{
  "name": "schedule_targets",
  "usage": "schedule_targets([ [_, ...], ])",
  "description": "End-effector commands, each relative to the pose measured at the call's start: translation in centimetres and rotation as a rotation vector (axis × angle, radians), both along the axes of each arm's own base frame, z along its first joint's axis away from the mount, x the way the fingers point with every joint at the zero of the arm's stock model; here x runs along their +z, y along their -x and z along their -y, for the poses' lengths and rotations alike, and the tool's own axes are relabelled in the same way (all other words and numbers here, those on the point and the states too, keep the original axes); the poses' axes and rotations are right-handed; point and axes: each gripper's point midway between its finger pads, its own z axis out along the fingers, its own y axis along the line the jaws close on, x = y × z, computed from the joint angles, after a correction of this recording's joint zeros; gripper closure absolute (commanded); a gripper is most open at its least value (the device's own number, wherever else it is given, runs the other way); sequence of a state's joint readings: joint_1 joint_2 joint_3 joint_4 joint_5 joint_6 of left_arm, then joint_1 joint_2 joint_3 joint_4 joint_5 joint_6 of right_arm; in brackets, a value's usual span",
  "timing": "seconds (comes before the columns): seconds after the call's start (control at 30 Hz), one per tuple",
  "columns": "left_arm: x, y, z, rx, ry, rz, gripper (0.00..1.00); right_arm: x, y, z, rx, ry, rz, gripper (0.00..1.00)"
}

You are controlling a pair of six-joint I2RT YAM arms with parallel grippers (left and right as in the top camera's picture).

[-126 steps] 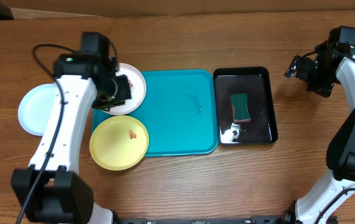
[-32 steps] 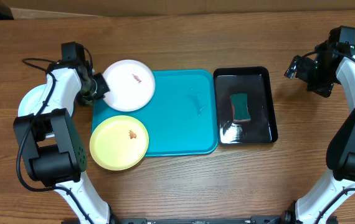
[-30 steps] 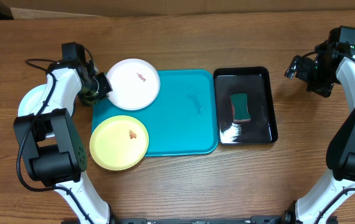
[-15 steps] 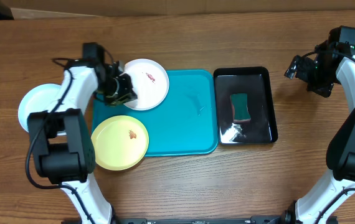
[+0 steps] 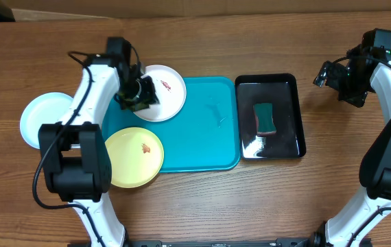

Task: Clean dirty plates on tray and stack at the side
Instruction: 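Grip the white plate rim with the left gripper and hold it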

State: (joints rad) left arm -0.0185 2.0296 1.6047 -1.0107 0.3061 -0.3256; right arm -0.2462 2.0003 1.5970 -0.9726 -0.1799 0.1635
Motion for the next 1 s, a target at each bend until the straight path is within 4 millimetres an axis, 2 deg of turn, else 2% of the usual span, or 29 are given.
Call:
schedule_targets([
  [0.0, -0.2, -0.4, -4.6, 0.076, -0.165, -0.006, 0.60, 1.7, -0.8, 0.0, 0.000, 0.007, 0.048, 0.00],
  [0.03, -0.4, -0.3, -5.6, 0.091, -0.197, -0.015, 0.56, 1.7, -0.8, 0.0, 0.000, 0.007, 0.048, 0.00],
  [0.13, -0.5, 0.0, -7.7, 0.126, -0.245, -0.028, 0.54, 1.7, -0.8, 0.0, 0.000, 0.007, 0.048, 0.00],
  [0.3, -0.5, -0.2, -9.4, 0.166, -0.252, -0.019, 0.55, 1.7, -0.8, 0.0, 0.000, 0.007, 0.048, 0.00],
  [0.47, -1.1, -0.5, -9.1, 0.160, -0.249, -0.005, 0.55, 1.7, -0.8, 0.0, 0.000, 0.007, 0.048, 0.00],
  [0.7, -3.3, -0.8, -7.3, 0.136, -0.226, 0.031, 0.55, 1.7, -0.8, 0.0, 0.000, 0.007, 0.048, 0.00],
  [0.97, -4.0, -0.8, -5.1, 0.118, -0.203, 0.040, 0.60, 1.7, -0.8, 0.0, 0.000, 0.007, 0.048, 0.00],
])
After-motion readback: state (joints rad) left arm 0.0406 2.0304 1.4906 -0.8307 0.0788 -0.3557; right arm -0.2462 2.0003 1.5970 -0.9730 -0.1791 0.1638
